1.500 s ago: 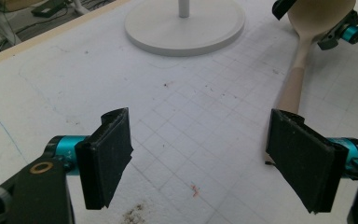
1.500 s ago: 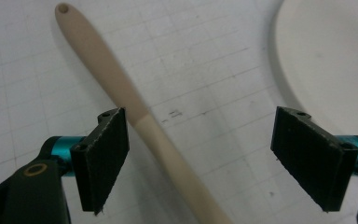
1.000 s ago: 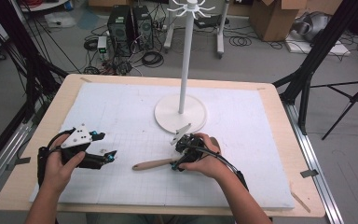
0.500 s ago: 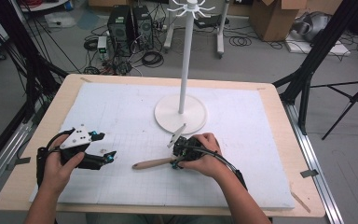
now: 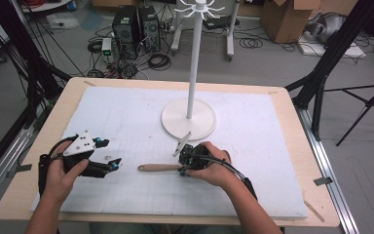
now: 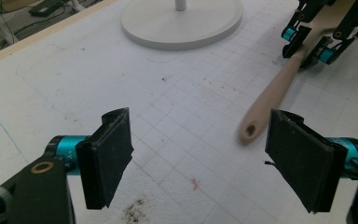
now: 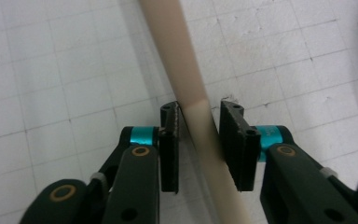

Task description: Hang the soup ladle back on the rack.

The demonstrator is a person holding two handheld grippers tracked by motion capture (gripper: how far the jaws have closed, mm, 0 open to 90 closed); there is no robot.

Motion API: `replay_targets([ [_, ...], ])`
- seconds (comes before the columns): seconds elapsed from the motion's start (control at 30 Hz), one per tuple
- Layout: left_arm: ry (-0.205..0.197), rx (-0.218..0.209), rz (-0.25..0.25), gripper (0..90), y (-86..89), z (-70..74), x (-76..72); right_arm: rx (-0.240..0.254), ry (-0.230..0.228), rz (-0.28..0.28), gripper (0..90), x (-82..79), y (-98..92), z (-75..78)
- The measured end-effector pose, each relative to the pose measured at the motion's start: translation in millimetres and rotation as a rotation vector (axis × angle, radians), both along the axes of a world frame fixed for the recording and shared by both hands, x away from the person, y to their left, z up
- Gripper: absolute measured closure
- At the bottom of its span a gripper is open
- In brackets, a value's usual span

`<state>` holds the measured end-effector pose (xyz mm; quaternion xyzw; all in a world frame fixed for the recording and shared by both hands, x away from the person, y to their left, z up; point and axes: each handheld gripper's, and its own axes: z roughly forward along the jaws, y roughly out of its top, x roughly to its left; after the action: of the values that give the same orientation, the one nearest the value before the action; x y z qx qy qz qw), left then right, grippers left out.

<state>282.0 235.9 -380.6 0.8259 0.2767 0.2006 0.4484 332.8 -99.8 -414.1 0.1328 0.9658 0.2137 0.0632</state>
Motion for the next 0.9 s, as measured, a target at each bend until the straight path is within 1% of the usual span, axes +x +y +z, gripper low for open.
replay_targets([
  [0.07, -0.001, 0.003, -0.004, 23.0, 0.0, 0.3, -0.2, -0.012, -0.007, -0.003, 73.6, -0.9, 0.3, 0.6],
  [0.1, -0.001, 0.002, -0.004, 23.0, 0.0, 0.4, -0.3, -0.018, -0.018, -0.004, 74.9, -0.7, 0.4, 0.6],
  [0.23, -0.001, 0.001, -0.001, 23.0, -0.2, 0.3, -0.7, -0.017, -0.002, -0.03, 77.4, -0.4, -0.7, 0.6],
  [0.33, 0.001, -0.002, 0.0, 23.0, 0.3, 0.2, -0.9, -0.02, -0.003, -0.052, 77.7, 0.2, -1.5, 1.0],
  [0.47, 0.001, -0.003, 0.004, 23.0, 1.8, 0.3, -0.8, 0.009, 0.0, -0.079, 77.7, 2.6, -7.0, 2.2],
  [0.53, 0.0, -0.003, 0.006, 23.0, 2.6, 0.0, -0.4, 0.029, 0.001, -0.089, 77.7, 2.0, -9.6, 5.6],
  [0.57, 0.001, -0.002, 0.007, 23.0, 3.0, 0.0, -0.2, 0.038, -0.01, -0.088, 77.7, 2.3, -11.4, 7.7],
  [0.6, 0.002, -0.006, 0.01, 23.0, 3.0, -0.4, -0.1, 0.051, -0.005, -0.098, 77.7, 1.5, -13.0, 9.8],
  [0.7, 0.002, -0.007, 0.009, 23.0, 2.9, -0.6, 0.1, 0.091, -0.019, -0.107, 77.6, 1.5, -20.1, 16.8],
  [0.77, 0.002, -0.008, 0.009, 23.0, 2.4, -0.5, -0.1, 0.135, -0.041, -0.118, 77.6, 1.9, -26.3, 23.1],
  [0.9, 0.005, -0.008, 0.009, 23.0, 2.0, -1.0, 0.0, 0.229, -0.068, -0.16, 77.6, 0.6, -41.4, 37.9],
])
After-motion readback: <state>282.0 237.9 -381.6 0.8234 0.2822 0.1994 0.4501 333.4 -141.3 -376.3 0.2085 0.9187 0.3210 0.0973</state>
